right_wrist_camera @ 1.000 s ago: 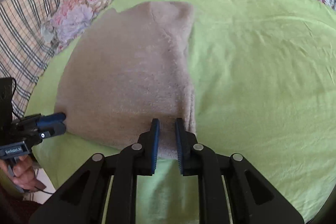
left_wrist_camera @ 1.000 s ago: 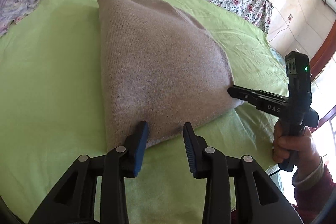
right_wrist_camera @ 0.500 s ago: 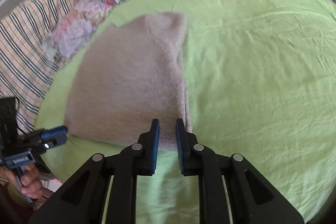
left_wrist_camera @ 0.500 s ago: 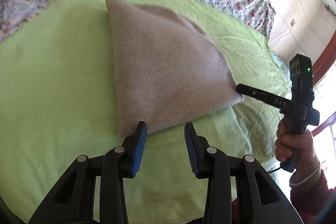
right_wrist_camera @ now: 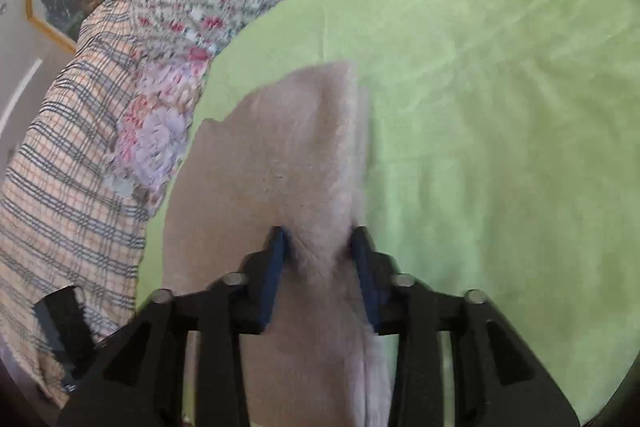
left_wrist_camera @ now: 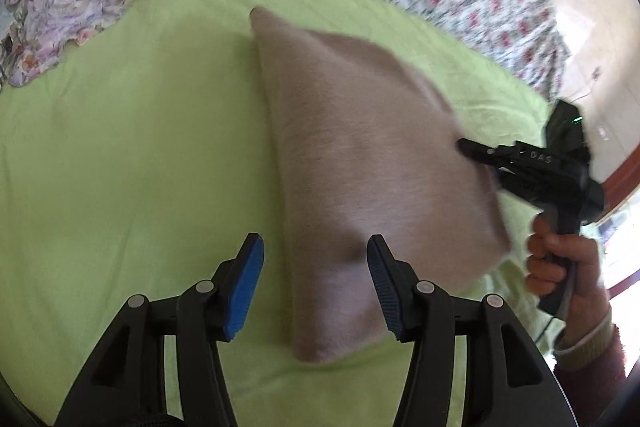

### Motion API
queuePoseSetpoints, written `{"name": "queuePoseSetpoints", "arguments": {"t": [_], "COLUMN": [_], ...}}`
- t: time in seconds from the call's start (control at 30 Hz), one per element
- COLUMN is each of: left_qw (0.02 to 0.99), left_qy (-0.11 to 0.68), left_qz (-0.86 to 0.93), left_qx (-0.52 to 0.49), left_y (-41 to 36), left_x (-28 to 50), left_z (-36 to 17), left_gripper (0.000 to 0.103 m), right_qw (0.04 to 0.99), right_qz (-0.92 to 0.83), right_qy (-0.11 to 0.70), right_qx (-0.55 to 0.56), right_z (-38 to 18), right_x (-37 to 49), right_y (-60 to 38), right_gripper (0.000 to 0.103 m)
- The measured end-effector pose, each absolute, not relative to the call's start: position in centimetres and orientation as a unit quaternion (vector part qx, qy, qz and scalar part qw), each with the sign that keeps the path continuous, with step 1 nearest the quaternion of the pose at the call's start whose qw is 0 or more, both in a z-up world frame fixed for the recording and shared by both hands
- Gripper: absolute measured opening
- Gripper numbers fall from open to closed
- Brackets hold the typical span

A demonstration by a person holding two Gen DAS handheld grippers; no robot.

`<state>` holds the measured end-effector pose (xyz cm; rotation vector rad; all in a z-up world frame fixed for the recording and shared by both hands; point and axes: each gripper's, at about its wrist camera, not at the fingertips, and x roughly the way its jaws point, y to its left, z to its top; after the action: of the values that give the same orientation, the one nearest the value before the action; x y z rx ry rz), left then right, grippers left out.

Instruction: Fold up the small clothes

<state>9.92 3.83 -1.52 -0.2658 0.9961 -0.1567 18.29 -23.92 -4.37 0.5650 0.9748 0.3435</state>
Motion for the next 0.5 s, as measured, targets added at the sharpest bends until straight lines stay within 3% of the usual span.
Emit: {"name": "queuePoseSetpoints", "arguments": {"t": [0.2,0.3,0.5], "left_qw": [0.858,0.86,0.866], "left_qy": [0.491,0.488,0.485], "left_qz": [-0.075,-0.072,-0.061], "left_qx": [-0.129,-0.125,-0.106], "left_y": [3.4,3.4,3.0], "left_x": [10.4,10.0,8.3], "left_z": [-3.0,-2.6,-2.0], "left_gripper": [0.056,0.056,0.055], "right_qw": [0.85,0.856,0.872], "right_qz": [0.132,0.107,0.09], "right_qy": [0.474,0.469,0.454], "right_qx": [0.189,0.189,0.162], "right_z": [-4.5,-3.8,-1.2], "right_x": [18.6,17.9,14.0], "right_y": [-22.6,-23.4,-23.7], "right_gripper": [0.015,0.033,0.034]}}
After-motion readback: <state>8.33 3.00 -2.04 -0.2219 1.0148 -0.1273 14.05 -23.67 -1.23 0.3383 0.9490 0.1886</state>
